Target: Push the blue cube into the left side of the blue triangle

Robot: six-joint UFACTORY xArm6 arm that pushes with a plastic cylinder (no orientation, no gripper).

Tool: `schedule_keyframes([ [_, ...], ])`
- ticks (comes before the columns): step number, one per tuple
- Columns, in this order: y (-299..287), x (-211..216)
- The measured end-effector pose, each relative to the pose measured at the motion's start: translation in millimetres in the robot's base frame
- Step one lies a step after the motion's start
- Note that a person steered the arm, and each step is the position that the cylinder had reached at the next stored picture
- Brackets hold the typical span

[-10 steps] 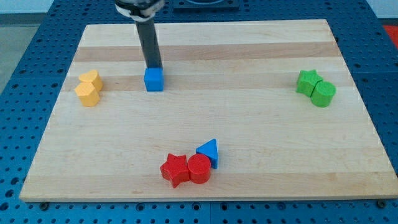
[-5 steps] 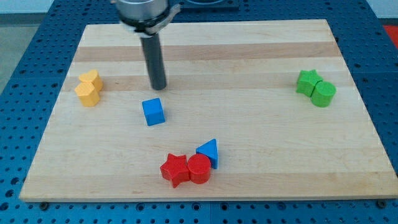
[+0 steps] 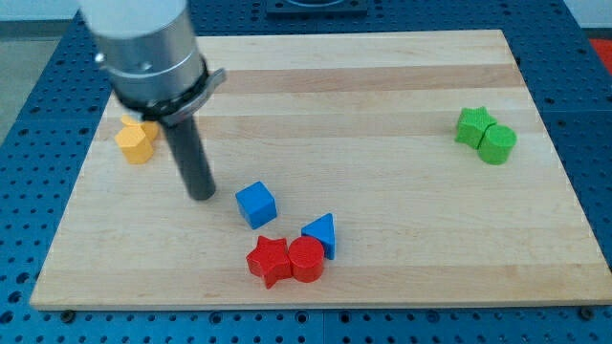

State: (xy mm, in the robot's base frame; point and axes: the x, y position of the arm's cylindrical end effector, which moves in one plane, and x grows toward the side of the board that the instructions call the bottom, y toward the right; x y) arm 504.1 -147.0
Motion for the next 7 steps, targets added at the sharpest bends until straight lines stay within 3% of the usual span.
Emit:
schedule_keyframes([
  [1,18.0,24.0],
  [2,44.7,20.4],
  [4,36.8,-33.4],
  [5,62.5,-39.3],
  [7,101.4,14.6],
])
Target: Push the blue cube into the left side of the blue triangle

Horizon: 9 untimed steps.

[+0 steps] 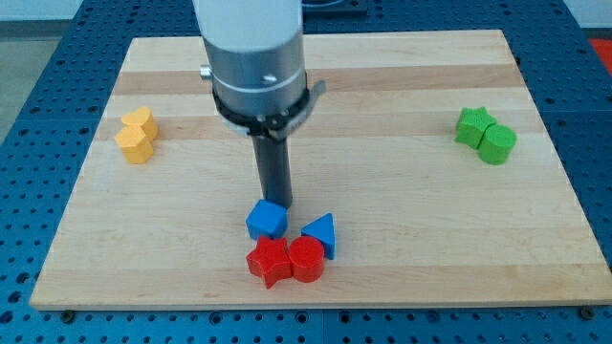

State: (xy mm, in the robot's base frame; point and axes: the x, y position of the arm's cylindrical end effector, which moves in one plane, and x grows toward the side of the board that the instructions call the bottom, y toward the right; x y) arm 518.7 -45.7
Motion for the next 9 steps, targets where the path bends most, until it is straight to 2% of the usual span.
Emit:
schedule_keyframes([
  [1,-0.6,-3.6],
  [2,-26.9,-22.2],
  [4,-80.6,33.4],
  [5,-74.1,43.7],
  [7,-29.7,37.6],
  [8,-25.9,37.4],
  [9,-33.6,19.2],
])
